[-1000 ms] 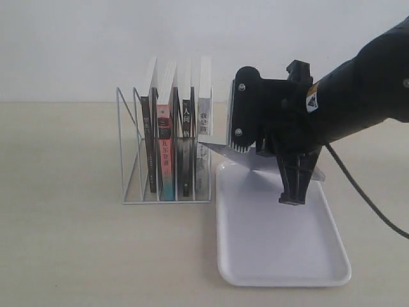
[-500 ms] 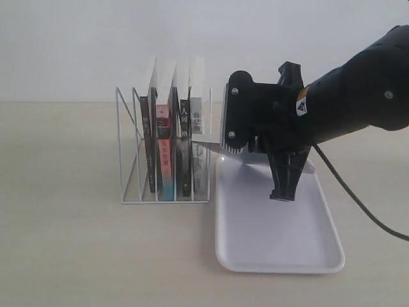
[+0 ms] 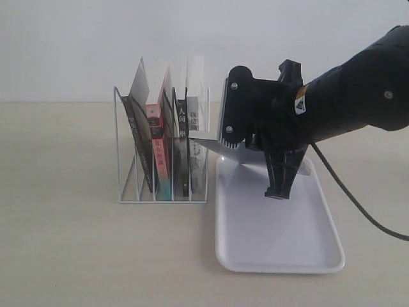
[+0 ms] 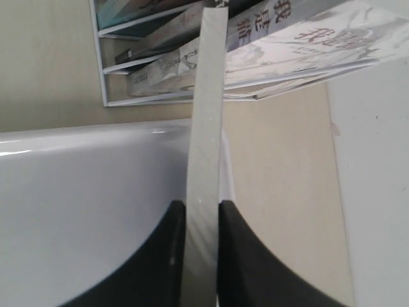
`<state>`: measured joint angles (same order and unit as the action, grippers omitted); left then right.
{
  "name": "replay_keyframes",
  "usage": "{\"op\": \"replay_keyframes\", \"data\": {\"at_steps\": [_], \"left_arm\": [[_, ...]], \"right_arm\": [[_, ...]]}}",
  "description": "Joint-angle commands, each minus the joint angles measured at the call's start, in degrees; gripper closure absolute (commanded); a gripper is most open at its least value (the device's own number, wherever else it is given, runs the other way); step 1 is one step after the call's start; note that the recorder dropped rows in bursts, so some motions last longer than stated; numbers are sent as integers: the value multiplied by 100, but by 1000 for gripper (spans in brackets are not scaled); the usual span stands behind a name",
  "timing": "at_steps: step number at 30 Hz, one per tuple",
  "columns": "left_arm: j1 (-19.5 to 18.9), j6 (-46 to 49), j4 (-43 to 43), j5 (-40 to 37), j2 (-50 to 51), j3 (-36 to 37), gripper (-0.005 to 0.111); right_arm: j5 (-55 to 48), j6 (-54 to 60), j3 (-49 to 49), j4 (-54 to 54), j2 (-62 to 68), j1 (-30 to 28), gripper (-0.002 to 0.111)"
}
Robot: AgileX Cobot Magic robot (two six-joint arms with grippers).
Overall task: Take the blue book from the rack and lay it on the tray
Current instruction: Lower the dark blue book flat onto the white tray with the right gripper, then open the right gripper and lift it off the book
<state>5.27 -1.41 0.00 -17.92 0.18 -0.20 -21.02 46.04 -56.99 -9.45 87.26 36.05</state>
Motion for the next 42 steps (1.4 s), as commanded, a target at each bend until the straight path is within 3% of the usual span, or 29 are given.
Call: {"op": "replay_keyframes", "data": {"at_steps": [1, 11, 13, 17, 19, 42], "left_arm": [[-13, -38, 0, 20, -18, 20, 103], [-13, -38, 0, 20, -18, 20, 103], [-13, -38, 0, 20, -18, 20, 103], [-13, -38, 0, 20, -18, 20, 103], [-13, -38, 0, 20, -18, 20, 103], [-13, -38, 0, 20, -18, 20, 103]], "right_arm": [[124, -294, -25, 30, -61, -17, 108], [-247, -417, -25, -294, -61, -17, 108], [-349, -417, -25, -358, -61, -17, 102], [-438, -430, -25, -441, -61, -17, 76], [-522, -465, -25, -441, -61, -17, 68], [-1732, -1344, -25, -1391, -334, -17, 68]]}}
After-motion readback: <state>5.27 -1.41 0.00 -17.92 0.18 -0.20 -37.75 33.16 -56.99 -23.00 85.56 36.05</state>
